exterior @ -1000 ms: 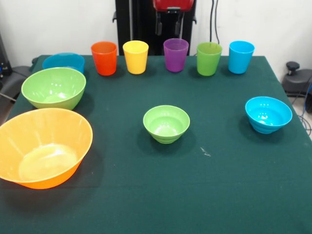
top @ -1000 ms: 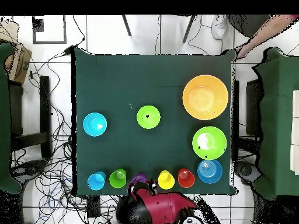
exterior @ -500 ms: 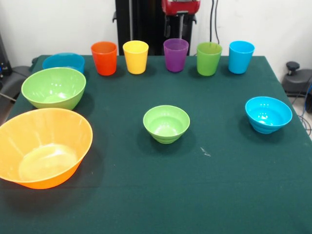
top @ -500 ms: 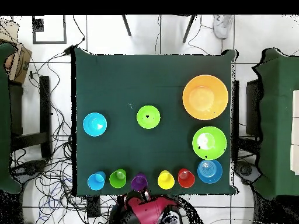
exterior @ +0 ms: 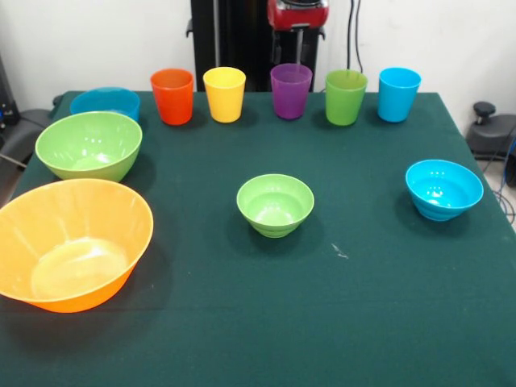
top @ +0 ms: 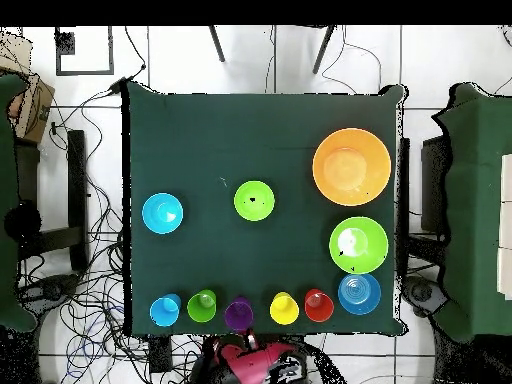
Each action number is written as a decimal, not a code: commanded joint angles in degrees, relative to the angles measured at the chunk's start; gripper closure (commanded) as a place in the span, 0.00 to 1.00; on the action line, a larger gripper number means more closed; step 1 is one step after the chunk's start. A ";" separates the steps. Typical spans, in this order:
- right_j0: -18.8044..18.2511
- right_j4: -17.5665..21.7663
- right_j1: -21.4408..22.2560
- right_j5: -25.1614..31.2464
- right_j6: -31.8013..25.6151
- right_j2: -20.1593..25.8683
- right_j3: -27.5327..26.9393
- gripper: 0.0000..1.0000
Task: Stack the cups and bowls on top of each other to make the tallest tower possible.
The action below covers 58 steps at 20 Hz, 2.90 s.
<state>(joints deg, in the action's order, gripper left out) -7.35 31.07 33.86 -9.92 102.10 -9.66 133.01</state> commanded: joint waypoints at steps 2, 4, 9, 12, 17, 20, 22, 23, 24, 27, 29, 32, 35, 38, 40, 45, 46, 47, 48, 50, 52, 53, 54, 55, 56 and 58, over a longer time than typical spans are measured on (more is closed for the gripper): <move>-5.90 2.50 -1.85 1.76 4.49 6.49 -6.08 0.00; -7.78 3.34 -0.77 2.03 4.27 6.90 -4.41 0.00; -10.37 3.52 2.84 5.21 3.14 8.79 -2.47 0.00; -9.33 3.54 1.10 3.73 3.43 7.89 -4.08 0.00; -4.03 0.61 -3.21 -4.02 7.28 3.82 -5.04 0.00; -2.40 -1.44 -4.19 -6.96 9.49 2.72 -4.34 0.00; -2.67 -1.30 -3.71 -5.91 9.33 2.96 -4.41 0.00; -2.55 -1.34 -3.76 -6.06 9.43 2.81 -4.34 0.00; -2.39 -1.34 -3.93 -6.34 9.45 2.70 -4.43 0.00; -2.56 -1.27 -4.81 -7.02 9.52 2.74 -4.77 0.00; -2.25 -1.54 -5.68 -8.11 9.72 2.30 -5.32 0.00; -1.99 -1.75 -7.04 -9.56 9.39 0.39 -7.09 0.00; -1.66 -1.32 -8.60 -10.75 8.44 -0.65 -8.87 0.00; -2.10 -0.75 -9.10 -11.06 7.88 -0.97 -9.33 0.00; -2.47 -0.70 -9.55 -11.47 7.85 -0.89 -9.43 0.00; -2.34 -1.50 -8.33 -10.64 8.12 -0.63 -8.63 0.00; -2.53 -1.57 -7.87 -10.22 8.17 -0.38 -8.45 0.00; -2.64 -1.69 -7.36 -9.66 8.24 -0.05 -8.20 0.00; -3.14 -1.60 -6.80 -9.15 8.35 0.39 -7.90 0.00; -3.79 -1.63 -5.31 -8.39 8.68 1.15 -7.08 0.00; -4.44 -1.73 -4.17 -7.98 9.02 1.81 -6.59 0.00; -4.69 -1.82 -3.92 -7.88 9.15 2.13 -6.60 0.00; -5.16 -1.66 -3.69 -7.52 9.05 2.41 -6.73 0.00; -5.63 -1.48 -3.32 -7.02 8.91 2.87 -6.81 0.00; -6.43 -1.06 -3.17 -6.52 8.71 3.54 -6.93 0.00; -7.30 -0.72 -2.68 -6.20 8.54 3.90 -6.87 0.00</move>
<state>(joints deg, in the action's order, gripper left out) -11.92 32.28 29.84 -17.49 102.10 -13.45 132.91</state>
